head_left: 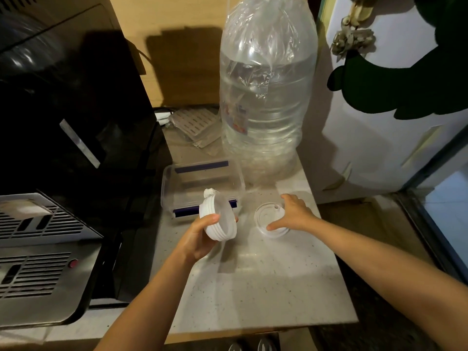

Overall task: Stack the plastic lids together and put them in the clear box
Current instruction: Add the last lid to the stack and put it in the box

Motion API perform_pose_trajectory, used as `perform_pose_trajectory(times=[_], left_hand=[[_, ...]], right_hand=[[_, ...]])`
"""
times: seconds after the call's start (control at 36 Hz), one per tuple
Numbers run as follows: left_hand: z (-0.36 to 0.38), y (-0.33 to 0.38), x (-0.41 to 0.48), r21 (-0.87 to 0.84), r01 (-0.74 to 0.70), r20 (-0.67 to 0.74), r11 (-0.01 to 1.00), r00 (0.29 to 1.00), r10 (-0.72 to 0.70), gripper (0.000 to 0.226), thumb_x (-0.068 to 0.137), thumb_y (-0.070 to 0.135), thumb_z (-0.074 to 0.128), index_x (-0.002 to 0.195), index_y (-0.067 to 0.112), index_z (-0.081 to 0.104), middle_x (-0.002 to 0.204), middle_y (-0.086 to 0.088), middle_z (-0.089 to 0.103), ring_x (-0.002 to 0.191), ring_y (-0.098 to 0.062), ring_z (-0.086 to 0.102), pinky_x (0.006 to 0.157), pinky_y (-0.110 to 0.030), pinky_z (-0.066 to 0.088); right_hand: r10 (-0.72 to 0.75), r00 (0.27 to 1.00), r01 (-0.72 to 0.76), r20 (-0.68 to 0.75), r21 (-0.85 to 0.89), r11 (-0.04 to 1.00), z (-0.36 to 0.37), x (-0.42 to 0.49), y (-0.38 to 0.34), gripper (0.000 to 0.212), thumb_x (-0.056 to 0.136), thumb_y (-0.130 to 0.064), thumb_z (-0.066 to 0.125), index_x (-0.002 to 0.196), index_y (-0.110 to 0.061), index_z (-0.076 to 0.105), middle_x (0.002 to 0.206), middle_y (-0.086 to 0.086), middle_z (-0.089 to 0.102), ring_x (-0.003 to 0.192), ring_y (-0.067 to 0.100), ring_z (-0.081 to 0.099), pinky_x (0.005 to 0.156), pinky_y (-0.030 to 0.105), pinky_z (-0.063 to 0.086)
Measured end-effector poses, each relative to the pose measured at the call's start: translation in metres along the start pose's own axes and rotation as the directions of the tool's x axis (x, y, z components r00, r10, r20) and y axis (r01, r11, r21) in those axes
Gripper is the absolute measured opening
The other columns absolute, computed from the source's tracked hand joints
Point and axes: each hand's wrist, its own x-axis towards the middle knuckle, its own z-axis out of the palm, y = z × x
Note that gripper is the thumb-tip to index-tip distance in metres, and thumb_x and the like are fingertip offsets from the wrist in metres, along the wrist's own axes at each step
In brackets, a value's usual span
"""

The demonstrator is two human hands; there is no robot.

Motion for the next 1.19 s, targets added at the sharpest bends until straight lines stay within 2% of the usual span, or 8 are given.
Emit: perform_pose_trajectory(times=[0.11,0.25,0.44,0.56,0.69,0.86,1.06,1.19], left_hand=[[0.002,-0.004,0.005,0.017,0.01,0.005,1.0,1.0,-0.01,0.096,0.021,0.041,0.089,0.106,0.018,0.052,0.097,-0.01,0.058,0.091,-0.025,0.06,0.065,-0.028,0.057],[0.005,-0.006,0.008,0.031,0.034,0.013,0.999,0.999,-0.035,0.092,0.019,0.043,0.089,0.102,0.021,0.055,0.095,-0.008,0.059,0.092,-0.025,0.058,0.071,-0.03,0.054],[0.007,-0.007,0.009,0.04,0.056,0.017,0.998,0.998,-0.057,0.095,0.017,0.043,0.089,0.102,0.024,0.052,0.097,-0.007,0.056,0.093,-0.024,0.057,0.074,-0.032,0.052],[0.006,-0.006,0.008,0.055,0.052,0.024,0.997,0.998,-0.054,0.094,0.019,0.044,0.088,0.103,0.025,0.051,0.097,-0.007,0.055,0.093,-0.024,0.058,0.07,-0.03,0.055],[0.005,-0.004,0.007,0.046,0.039,0.025,0.998,0.999,-0.04,0.093,0.02,0.044,0.088,0.103,0.025,0.051,0.098,-0.007,0.054,0.094,-0.023,0.056,0.069,-0.029,0.056],[0.004,0.0,0.007,0.048,0.026,0.002,0.999,1.0,-0.026,0.097,0.02,0.042,0.089,0.107,0.024,0.049,0.1,-0.008,0.054,0.097,-0.025,0.055,0.069,-0.028,0.056],[0.012,0.01,0.009,0.082,-0.035,-0.012,0.996,0.999,0.036,0.1,0.019,0.044,0.088,0.107,0.024,0.048,0.098,-0.007,0.056,0.093,-0.023,0.057,0.075,-0.033,0.052],[0.02,0.017,0.011,0.141,-0.088,0.01,0.986,0.996,0.088,0.108,0.022,0.041,0.087,0.117,0.017,0.042,0.094,-0.006,0.056,0.087,-0.018,0.058,0.063,-0.024,0.057]], right_hand=[[0.035,0.993,-0.039,-0.115,-0.03,0.999,0.018,-0.004,0.004,0.108,0.059,-0.056,0.077,0.14,-0.013,0.02,0.146,0.008,0.029,0.133,0.029,0.027,0.106,0.041,0.029],[0.068,0.977,-0.077,-0.201,-0.04,0.996,0.03,-0.01,0.003,0.103,0.055,-0.059,0.077,0.134,-0.014,0.029,0.139,0.009,0.038,0.127,0.029,0.035,0.1,0.039,0.033],[0.098,0.97,-0.109,-0.221,-0.037,0.993,0.038,-0.014,0.0,0.101,0.052,-0.058,0.078,0.131,-0.014,0.032,0.136,0.009,0.041,0.125,0.028,0.037,0.098,0.038,0.034],[0.093,0.967,-0.098,-0.237,-0.009,0.995,0.038,-0.016,-0.002,0.096,0.054,-0.055,0.079,0.128,-0.013,0.034,0.135,0.009,0.041,0.124,0.028,0.037,0.097,0.037,0.035],[0.077,0.967,-0.055,-0.241,0.099,0.994,0.035,-0.019,-0.003,0.092,0.054,-0.047,0.083,0.125,-0.011,0.036,0.133,0.009,0.043,0.122,0.028,0.039,0.095,0.038,0.039],[0.042,0.976,0.025,-0.216,0.298,0.954,0.021,-0.026,-0.012,0.089,0.057,-0.027,0.085,0.127,-0.013,0.033,0.13,0.007,0.043,0.113,0.026,0.045,0.079,0.033,0.045],[-0.129,0.961,0.198,-0.247,0.283,0.938,-0.003,-0.042,-0.035,0.085,0.062,-0.018,0.083,0.129,-0.012,0.031,0.139,0.004,0.034,0.12,0.022,0.04,0.078,0.025,0.035],[-0.245,0.916,0.312,-0.318,0.183,0.932,-0.015,-0.05,-0.053,0.091,0.062,-0.014,0.081,0.135,-0.015,0.027,0.141,0.004,0.029,0.125,0.023,0.038,0.084,0.023,0.037]])
